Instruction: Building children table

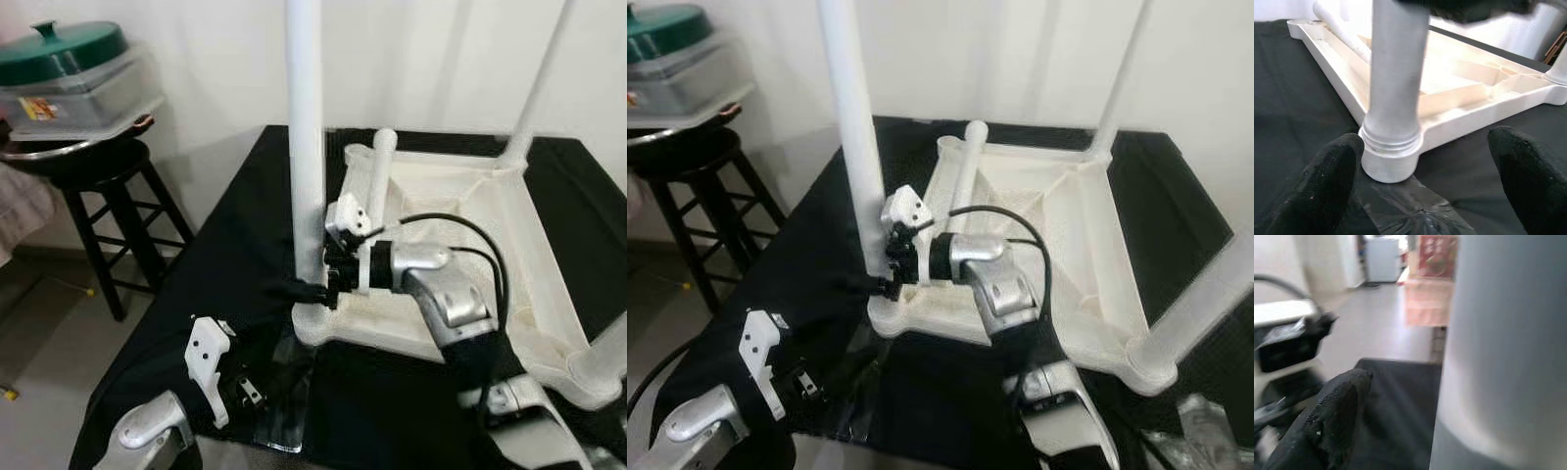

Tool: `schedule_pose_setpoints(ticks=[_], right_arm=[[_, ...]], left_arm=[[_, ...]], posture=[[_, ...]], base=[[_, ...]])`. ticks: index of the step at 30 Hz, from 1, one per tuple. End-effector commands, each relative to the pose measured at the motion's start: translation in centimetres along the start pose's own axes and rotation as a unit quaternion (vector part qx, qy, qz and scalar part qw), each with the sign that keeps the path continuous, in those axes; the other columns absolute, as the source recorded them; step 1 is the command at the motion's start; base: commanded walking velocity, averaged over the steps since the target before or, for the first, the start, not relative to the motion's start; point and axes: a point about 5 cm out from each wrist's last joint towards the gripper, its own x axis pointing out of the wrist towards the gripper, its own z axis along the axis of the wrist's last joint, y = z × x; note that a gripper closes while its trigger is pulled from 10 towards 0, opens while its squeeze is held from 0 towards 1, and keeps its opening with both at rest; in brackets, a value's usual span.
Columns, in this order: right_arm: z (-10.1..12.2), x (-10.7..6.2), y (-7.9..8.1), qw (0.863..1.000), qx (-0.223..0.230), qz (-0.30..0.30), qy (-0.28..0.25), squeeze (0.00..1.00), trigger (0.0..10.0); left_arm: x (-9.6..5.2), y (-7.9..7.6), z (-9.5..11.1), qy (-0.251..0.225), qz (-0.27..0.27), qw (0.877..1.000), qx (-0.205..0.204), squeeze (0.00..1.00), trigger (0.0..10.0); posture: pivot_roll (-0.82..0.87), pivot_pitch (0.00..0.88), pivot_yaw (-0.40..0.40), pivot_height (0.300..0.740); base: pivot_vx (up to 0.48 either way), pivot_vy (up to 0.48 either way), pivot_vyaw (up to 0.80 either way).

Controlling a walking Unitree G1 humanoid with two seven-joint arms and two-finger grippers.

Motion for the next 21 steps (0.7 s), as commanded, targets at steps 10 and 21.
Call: schedule_pose_setpoints(ticks=[10,21], right_arm=[[-0.7,0.0,-3.0,0.995,0.072,0.063,0.029,0.0,0.0],[-4.0,-1.8,-2.1,0.993,0.107,0.046,0.028,0.0,0.0]], left_arm=[[0.2,0.0,-0.5,0.005,0.004,1.0,-0.001,0.0,10.0],[-0.1,-0.1,-0.6,0.006,0.0,1.0,-0.004,0.0,10.0]], posture=[[0.03,0.0,0.006,0.74],[0.02,0.0,0.012,0.74]], base=[[0.0,0.0,0.0],[0.0,0.0,0.0]])
